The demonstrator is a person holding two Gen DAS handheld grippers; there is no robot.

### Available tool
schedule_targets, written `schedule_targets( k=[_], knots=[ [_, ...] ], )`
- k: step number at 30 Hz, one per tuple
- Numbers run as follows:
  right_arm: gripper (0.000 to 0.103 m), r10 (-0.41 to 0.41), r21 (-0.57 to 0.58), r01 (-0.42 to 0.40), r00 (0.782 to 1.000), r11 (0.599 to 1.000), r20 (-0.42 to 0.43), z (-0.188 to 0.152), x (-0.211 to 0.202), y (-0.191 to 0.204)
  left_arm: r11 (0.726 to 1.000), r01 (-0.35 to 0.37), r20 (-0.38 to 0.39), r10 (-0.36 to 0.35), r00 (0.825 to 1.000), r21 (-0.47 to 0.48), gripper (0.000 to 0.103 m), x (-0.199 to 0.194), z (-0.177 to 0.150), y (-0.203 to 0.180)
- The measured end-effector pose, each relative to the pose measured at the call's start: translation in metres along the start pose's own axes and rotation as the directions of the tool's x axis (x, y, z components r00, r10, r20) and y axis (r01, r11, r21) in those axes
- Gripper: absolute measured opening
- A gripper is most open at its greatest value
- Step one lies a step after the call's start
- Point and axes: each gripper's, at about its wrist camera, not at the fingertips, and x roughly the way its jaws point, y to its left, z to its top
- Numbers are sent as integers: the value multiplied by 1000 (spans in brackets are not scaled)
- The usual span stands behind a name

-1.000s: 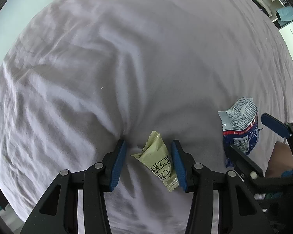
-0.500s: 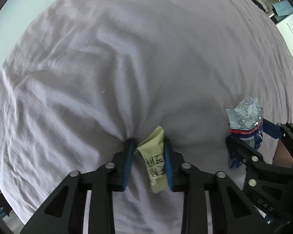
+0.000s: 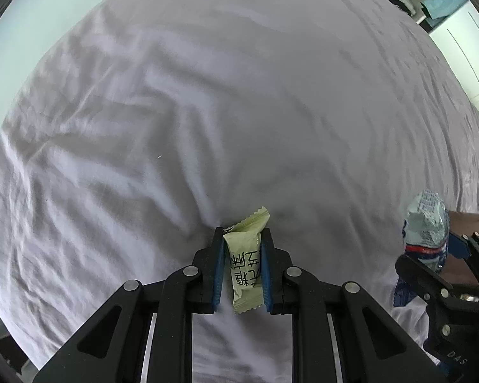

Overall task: Organize snacks
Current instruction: 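Lift both held snacks and carry them back over the green tray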

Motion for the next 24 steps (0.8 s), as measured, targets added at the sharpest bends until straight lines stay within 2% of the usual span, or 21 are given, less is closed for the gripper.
schedule_targets(
  k=[8,16,24],
  knots=[
    [64,-12,65,11,1000,998,19,-36,-19,-5,998,-8,22,6,1000,67,16,-19,-11,-17],
    [64,-24,137,23,1000,990,10,-80,-31,-9,989,-3,24,-1,1000,145,16,-33,-38,-31],
    [64,-31,195,30,1000,980,-2,-129,-46,-16,966,-20,14,17,1000,256,16,-40,-74,-58]
  ],
)
